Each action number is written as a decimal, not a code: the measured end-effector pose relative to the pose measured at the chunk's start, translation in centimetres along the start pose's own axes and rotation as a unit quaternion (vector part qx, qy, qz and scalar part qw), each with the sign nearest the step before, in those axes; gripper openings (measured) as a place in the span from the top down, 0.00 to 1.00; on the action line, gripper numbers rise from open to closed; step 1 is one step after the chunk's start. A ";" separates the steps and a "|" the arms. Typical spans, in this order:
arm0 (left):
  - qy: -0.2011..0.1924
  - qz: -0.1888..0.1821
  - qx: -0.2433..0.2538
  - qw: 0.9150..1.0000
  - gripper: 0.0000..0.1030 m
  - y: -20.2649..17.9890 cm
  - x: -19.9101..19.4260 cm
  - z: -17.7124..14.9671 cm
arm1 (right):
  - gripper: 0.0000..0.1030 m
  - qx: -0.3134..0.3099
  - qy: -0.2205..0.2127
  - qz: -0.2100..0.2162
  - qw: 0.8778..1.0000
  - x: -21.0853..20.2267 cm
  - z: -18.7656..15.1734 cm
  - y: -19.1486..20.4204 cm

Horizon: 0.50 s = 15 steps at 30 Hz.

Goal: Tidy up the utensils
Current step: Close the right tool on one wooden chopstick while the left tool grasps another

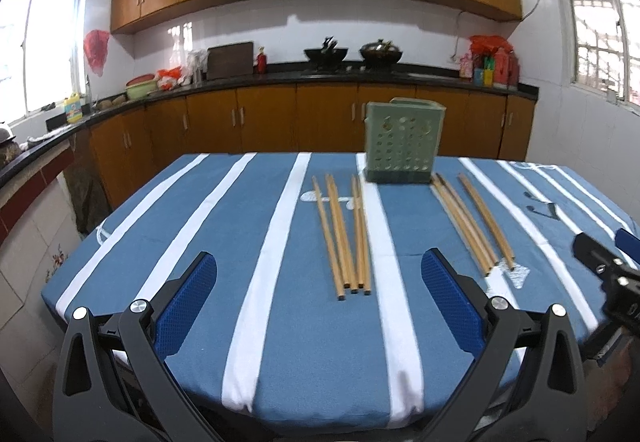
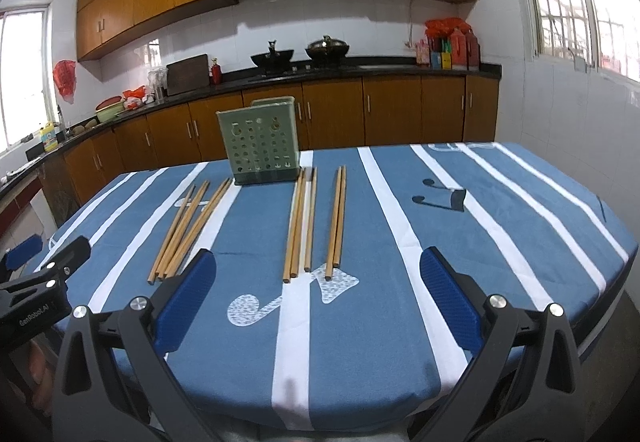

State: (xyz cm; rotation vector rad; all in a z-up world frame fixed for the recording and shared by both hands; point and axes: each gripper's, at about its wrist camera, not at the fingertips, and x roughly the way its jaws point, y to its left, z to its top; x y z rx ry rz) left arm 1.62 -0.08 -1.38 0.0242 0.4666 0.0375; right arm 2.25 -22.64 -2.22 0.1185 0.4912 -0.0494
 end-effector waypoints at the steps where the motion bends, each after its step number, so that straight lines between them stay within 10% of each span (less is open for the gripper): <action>1: 0.007 0.003 -0.003 1.000 0.02 0.4 0.4 0.1 | 0.04 0.004 0.005 -0.002 1.000 0.4 0.1 -0.2; 7: 0.054 0.005 -0.034 0.998 0.02 3.1 3.9 1.0 | 0.04 0.032 0.046 -0.037 0.998 4.7 1.9 -1.9; 15: 0.092 0.002 -0.039 0.995 0.02 5.3 8.9 3.2 | 0.51 0.071 0.153 -0.017 0.985 13.7 4.0 -3.6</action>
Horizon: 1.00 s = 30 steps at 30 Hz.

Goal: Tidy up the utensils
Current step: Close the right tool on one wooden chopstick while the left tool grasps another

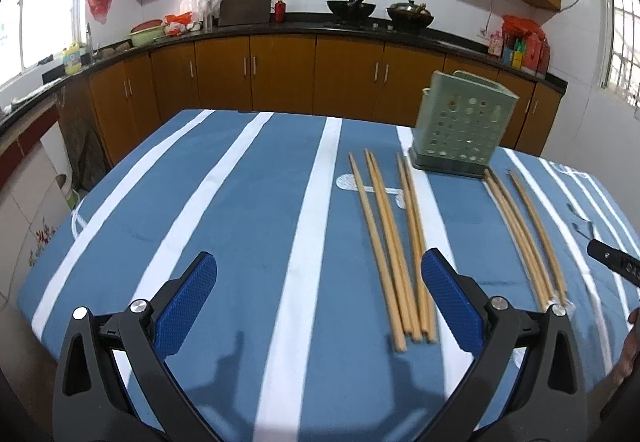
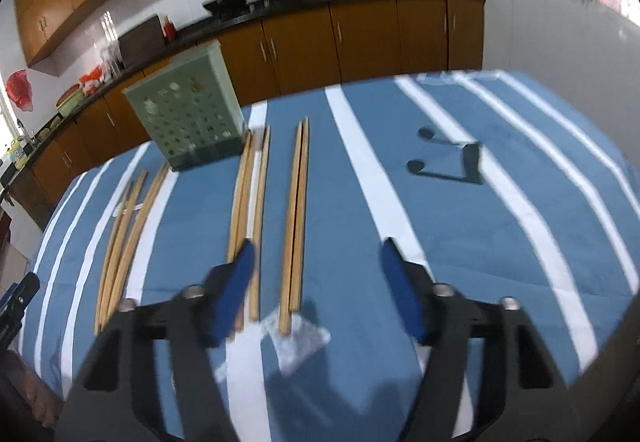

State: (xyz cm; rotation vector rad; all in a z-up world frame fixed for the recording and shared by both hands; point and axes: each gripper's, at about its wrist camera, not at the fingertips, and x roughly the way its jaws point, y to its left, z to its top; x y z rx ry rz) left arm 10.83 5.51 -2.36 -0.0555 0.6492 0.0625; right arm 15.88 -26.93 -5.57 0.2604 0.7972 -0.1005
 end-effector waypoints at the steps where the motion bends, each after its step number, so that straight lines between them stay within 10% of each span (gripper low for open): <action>1: 0.005 0.002 0.006 1.000 0.02 0.0 0.6 0.3 | 0.55 0.004 0.014 0.004 1.000 1.1 0.4 0.0; 15: 0.094 -0.040 -0.001 0.995 0.39 0.3 5.4 0.3 | 0.91 -0.005 0.065 -0.004 0.998 6.2 1.7 0.5; 30: 0.144 -0.078 0.030 0.986 0.64 -2.4 7.3 0.1 | 0.91 -0.018 0.050 -0.034 0.998 6.0 1.8 -0.1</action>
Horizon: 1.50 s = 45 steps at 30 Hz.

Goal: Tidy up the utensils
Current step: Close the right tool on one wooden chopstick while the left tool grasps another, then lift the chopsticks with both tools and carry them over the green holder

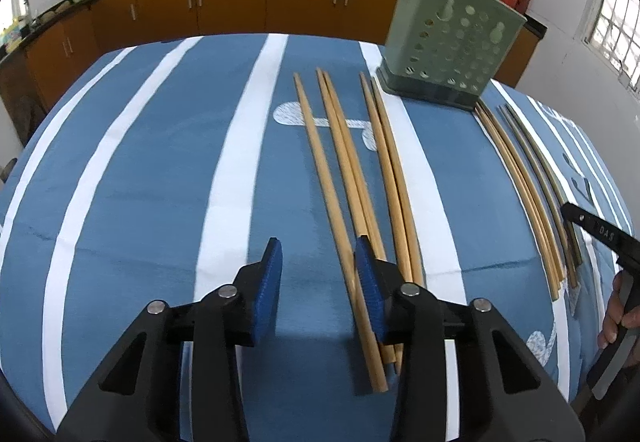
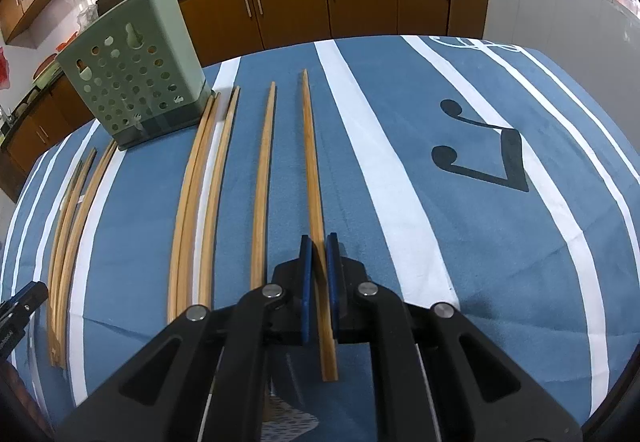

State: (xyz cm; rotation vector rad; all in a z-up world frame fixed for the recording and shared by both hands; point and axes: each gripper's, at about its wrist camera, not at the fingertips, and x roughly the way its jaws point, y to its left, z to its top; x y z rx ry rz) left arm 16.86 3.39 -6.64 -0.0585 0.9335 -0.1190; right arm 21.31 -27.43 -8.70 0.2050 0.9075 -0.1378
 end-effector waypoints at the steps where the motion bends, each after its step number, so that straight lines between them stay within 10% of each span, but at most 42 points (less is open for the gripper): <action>1: 0.004 -0.001 0.004 1.000 0.67 -0.2 0.0 -0.1 | 0.91 -0.001 0.000 0.000 1.000 0.0 0.0 0.0; 13: 0.003 0.052 0.027 0.998 0.92 -0.1 1.5 1.5 | 0.92 -0.015 -0.003 0.000 1.000 0.3 0.4 0.3; 45: -0.030 0.035 0.022 0.999 0.93 2.0 0.3 1.7 | 0.92 -0.030 -0.065 0.018 0.997 -3.0 1.5 -0.2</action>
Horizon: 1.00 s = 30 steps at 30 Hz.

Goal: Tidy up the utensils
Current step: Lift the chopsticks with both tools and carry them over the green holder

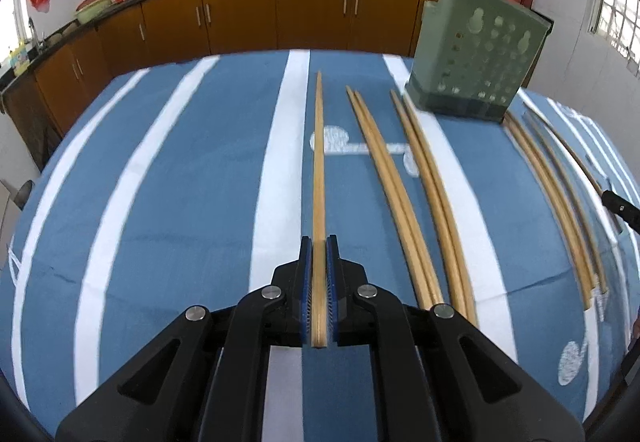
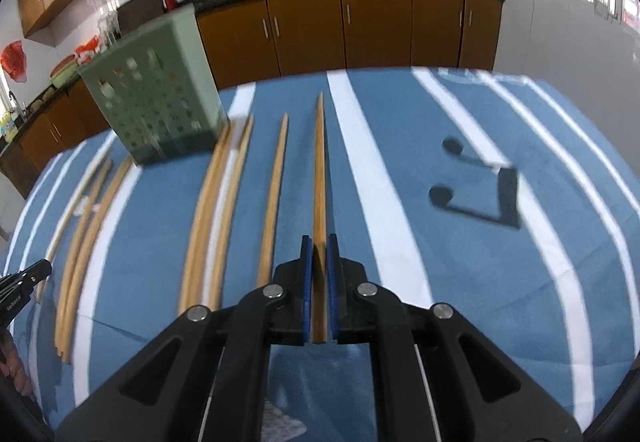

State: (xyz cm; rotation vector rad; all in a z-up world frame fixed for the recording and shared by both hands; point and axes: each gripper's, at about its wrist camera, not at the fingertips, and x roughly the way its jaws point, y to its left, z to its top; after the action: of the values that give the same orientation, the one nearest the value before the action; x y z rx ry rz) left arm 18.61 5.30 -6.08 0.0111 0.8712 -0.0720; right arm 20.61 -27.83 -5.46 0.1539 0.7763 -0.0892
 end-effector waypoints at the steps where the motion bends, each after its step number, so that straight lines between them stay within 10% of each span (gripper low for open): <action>1: -0.010 -0.002 0.000 1.000 0.93 0.1 -0.7 0.3 | 0.92 -0.001 -0.007 0.000 1.000 -0.5 0.2 0.0; 15: -0.150 -0.021 -0.031 0.988 0.93 1.7 -9.1 5.3 | 0.92 0.002 -0.140 0.014 0.990 -8.3 4.8 -0.1; 30: -0.183 0.006 -0.035 0.983 0.93 2.2 -10.7 9.8 | 0.92 0.002 -0.187 0.025 0.982 -10.4 9.3 0.2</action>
State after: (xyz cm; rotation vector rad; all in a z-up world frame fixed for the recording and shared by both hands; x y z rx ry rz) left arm 19.37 7.75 8.39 -0.0613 0.5060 -0.0314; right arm 19.65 -29.00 8.42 0.1543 0.3973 -0.0699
